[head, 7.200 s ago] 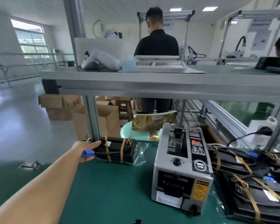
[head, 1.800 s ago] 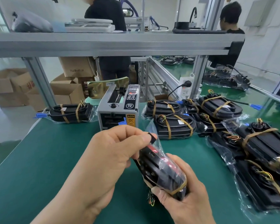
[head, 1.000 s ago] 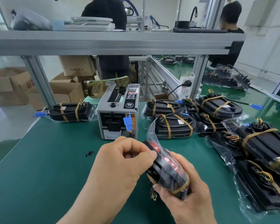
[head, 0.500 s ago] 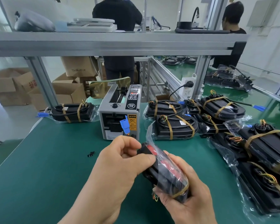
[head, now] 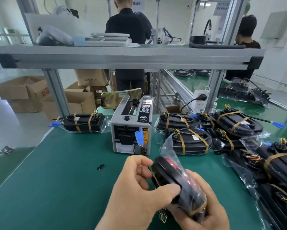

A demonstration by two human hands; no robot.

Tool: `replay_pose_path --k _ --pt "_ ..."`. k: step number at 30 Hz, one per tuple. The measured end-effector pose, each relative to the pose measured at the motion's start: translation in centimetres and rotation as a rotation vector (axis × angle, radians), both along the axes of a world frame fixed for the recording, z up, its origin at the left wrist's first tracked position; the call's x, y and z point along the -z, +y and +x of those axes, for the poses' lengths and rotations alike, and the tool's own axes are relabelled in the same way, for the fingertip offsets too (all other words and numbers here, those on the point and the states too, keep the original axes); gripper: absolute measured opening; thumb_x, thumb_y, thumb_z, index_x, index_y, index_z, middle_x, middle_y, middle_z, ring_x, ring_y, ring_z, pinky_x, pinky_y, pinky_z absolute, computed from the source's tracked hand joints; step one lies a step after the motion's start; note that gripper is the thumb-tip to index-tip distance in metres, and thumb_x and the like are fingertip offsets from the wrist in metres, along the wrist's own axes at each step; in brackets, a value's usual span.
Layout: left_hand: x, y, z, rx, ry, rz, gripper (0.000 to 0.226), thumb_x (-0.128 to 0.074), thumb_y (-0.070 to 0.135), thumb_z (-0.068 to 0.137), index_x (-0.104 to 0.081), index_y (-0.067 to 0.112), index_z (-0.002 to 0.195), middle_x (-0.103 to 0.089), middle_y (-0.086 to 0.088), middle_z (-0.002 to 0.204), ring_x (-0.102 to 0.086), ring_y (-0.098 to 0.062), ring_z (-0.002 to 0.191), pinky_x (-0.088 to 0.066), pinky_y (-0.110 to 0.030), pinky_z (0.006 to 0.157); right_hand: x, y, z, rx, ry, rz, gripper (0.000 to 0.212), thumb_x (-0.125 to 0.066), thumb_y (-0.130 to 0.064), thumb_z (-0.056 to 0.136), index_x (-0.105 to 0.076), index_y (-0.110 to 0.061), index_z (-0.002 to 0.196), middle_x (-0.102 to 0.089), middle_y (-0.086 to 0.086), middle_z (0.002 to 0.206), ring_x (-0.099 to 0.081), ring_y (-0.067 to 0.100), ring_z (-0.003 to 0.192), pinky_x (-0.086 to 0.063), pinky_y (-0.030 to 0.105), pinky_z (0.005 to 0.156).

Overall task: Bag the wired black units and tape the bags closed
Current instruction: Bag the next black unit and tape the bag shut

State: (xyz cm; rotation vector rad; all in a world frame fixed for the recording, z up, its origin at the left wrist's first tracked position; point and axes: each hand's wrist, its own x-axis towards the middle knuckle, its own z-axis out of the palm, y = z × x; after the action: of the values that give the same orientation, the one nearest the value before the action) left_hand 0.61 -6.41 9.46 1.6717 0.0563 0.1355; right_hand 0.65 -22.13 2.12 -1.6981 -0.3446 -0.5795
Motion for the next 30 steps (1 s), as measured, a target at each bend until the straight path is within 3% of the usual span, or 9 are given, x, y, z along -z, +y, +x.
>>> replay_pose_path --k 3,6,9,12,16,19,22,28,30 --pt "0.9 1.8 0.4 -0.075 -0.073 0.109 0.071 -0.073 0.065 0.035 -0.056 0.049 0.102 -0.059 0.032 0.098 -0.055 0.004 0.083 -0.042 -0.021 0.072 0.0 -0.5 0.3 -0.114 0.171 0.213 0.086 -0.101 -0.039 0.031 -0.075 -0.018 0.11 -0.075 -0.005 0.107 -0.073 0.011 0.094 -0.061 0.028 0.072" --pt "1.5 3.5 1.6 0.071 -0.056 0.244 0.086 -0.071 0.072 0.042 -0.047 0.049 0.121 -0.052 0.043 0.119 -0.048 0.016 0.115 -0.042 -0.019 0.092 -0.1 -1.2 0.6 -0.14 0.204 0.329 0.09 -0.086 0.007 0.031 -0.068 -0.015 0.116 -0.077 0.0 0.104 -0.074 0.013 0.093 -0.058 0.019 0.069" --pt "1.2 3.9 2.5 0.343 0.027 0.258 0.079 -0.081 0.059 0.053 -0.046 0.059 0.124 -0.06 0.033 0.124 -0.05 0.009 0.124 -0.037 -0.032 0.109 0.7 -0.7 0.5 -0.292 0.263 0.465 0.096 -0.08 0.007 0.035 -0.057 -0.006 0.127 -0.074 0.019 0.105 -0.073 0.034 0.096 -0.06 0.031 0.071" --pt "1.0 4.3 2.9 0.424 0.016 0.162 0.083 -0.087 0.034 0.058 -0.048 0.043 0.131 -0.069 0.016 0.119 -0.063 -0.003 0.114 -0.047 -0.029 0.101 0.8 -0.7 1.2 -0.451 0.22 0.559 0.093 -0.081 -0.002 0.038 -0.059 -0.009 0.128 -0.071 0.024 0.111 -0.07 0.039 0.102 -0.06 0.035 0.076" --pt "1.2 4.6 2.8 0.37 -0.092 0.132 0.077 -0.09 0.026 0.052 -0.059 0.047 0.119 -0.071 0.017 0.114 -0.067 -0.002 0.106 -0.048 -0.008 0.085 -1.3 -2.2 2.3 -0.742 0.267 0.371 0.077 -0.073 -0.002 0.069 -0.051 -0.02 0.14 -0.059 0.011 0.139 -0.054 0.028 0.13 -0.047 0.029 0.101" --pt "1.0 5.4 2.8 0.309 -0.123 0.291 0.08 -0.089 0.039 0.047 -0.054 0.063 0.115 -0.068 0.024 0.118 -0.061 0.002 0.114 -0.049 -0.021 0.095 -2.1 -4.6 2.6 -0.724 0.395 0.312 0.089 -0.088 -0.038 0.068 -0.045 -0.023 0.144 -0.049 0.011 0.149 -0.045 0.03 0.138 -0.041 0.035 0.109" --pt "0.6 5.7 3.0 0.296 -0.11 0.461 0.084 -0.084 0.049 0.047 -0.046 0.065 0.12 -0.063 0.033 0.117 -0.059 0.009 0.111 -0.046 -0.029 0.097 -2.4 -4.9 2.8 -0.661 0.448 0.195 0.09 -0.088 -0.047 0.065 -0.048 -0.023 0.142 -0.053 0.005 0.146 -0.047 0.026 0.137 -0.038 0.045 0.113" --pt "0.4 5.4 3.7 0.297 -0.177 0.633 0.085 -0.091 0.026 0.061 -0.043 0.066 0.118 -0.059 0.039 0.114 -0.053 0.017 0.11 -0.04 -0.003 0.087 -3.1 -3.1 3.2 -0.67 0.502 0.001 0.051 -0.072 -0.009 0.086 -0.06 -0.028 0.132 -0.066 -0.001 0.13 -0.061 0.018 0.123 -0.046 0.022 0.098" --pt "0.5 5.2 3.9 0.289 -0.213 0.712 0.076 -0.088 0.025 0.066 -0.048 0.062 0.119 -0.055 0.041 0.117 -0.05 0.016 0.114 -0.04 -0.009 0.094 -2.4 -2.9 3.4 -0.609 0.485 0.028 0.049 -0.07 -0.003 0.085 -0.061 -0.019 0.131 -0.067 0.003 0.128 -0.062 0.02 0.121 -0.047 0.023 0.098"
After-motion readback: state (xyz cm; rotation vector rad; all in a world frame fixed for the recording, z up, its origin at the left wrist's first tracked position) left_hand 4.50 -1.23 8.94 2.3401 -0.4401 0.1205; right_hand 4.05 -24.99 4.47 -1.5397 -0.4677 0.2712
